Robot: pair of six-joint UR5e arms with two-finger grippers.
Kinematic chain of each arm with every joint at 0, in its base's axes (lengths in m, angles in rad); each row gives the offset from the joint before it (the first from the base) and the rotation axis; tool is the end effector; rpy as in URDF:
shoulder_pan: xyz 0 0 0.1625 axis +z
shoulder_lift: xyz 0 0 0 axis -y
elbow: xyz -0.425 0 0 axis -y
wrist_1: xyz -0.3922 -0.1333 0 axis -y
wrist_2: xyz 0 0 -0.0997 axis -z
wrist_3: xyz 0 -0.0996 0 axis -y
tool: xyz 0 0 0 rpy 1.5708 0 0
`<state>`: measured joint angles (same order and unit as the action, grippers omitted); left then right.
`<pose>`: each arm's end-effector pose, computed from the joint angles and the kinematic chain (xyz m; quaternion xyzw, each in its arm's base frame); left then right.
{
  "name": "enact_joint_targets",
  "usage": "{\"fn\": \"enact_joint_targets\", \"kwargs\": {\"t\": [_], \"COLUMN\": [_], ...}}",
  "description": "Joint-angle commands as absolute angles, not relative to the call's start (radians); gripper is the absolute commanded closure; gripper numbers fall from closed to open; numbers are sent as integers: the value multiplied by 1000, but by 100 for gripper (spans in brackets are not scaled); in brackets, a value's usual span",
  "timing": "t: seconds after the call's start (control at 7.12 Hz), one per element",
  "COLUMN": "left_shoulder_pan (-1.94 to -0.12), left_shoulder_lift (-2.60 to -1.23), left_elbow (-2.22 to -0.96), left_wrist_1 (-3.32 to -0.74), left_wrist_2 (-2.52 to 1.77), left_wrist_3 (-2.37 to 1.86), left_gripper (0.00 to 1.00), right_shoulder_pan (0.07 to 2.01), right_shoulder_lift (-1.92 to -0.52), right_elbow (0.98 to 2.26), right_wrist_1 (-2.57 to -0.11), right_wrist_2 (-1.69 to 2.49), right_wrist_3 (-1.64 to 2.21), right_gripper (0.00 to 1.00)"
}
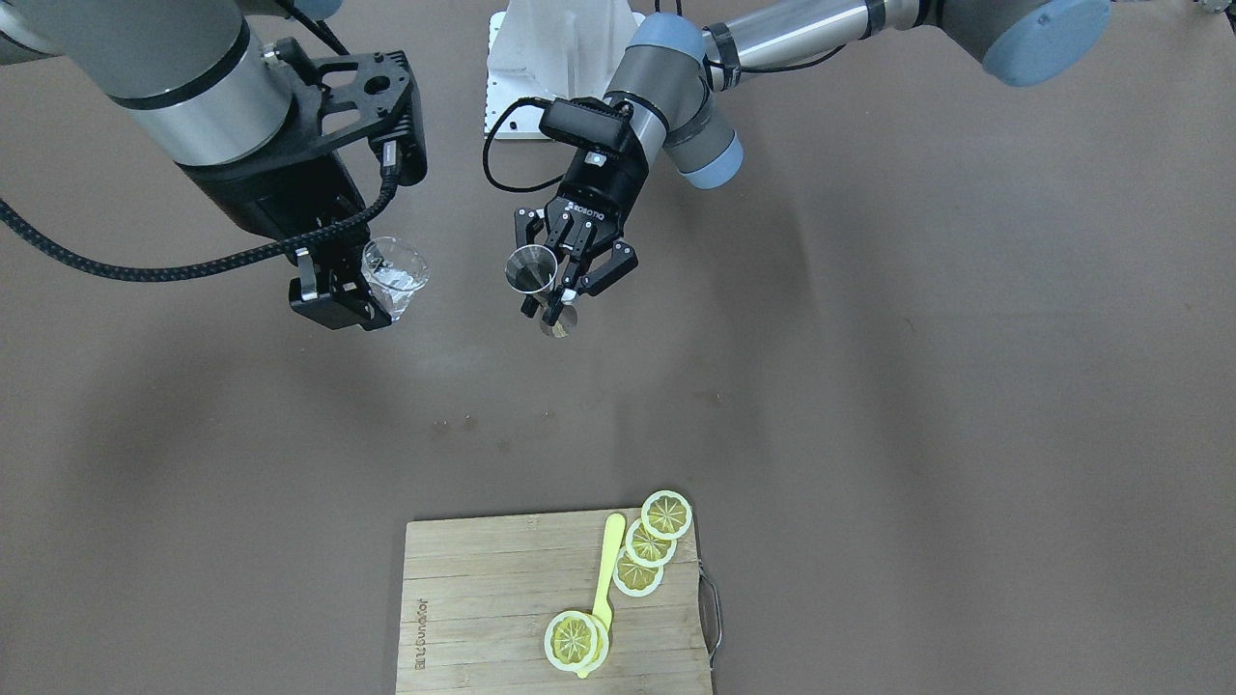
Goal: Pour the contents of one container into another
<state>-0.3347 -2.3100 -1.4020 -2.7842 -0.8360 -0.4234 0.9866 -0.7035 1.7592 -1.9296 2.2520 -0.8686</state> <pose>0.5648 -0.4083 0.1517 0.6567 0.3836 -0.0252 0.6488 -0.2960 -0.5756 0.0915 0.3631 -0.2652 -0.6737 0.5865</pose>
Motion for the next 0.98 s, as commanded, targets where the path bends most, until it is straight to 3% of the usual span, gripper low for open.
{"fn": "enact_joint_targets", "kwargs": {"t": [0.0,0.84], "left_shoulder_pan": [-334,-336], "left_shoulder_lift": [-2307,-2307], "left_elbow": [-1402,-1402], "left_wrist_1": [-2784,-2786], "left_wrist_2": [-836,-836], "left_wrist_3": [-422,-422], "left_gripper": [100,100], "right_shoulder_pan": [956,881], "right_shoulder_lift": [-666,-574], "right_elbow": [1743,1680], "right_wrist_1": [-1976,-2065], "right_wrist_2": [2217,2135], "right_wrist_3": [-870,-870], "right_gripper": [100,100]}}
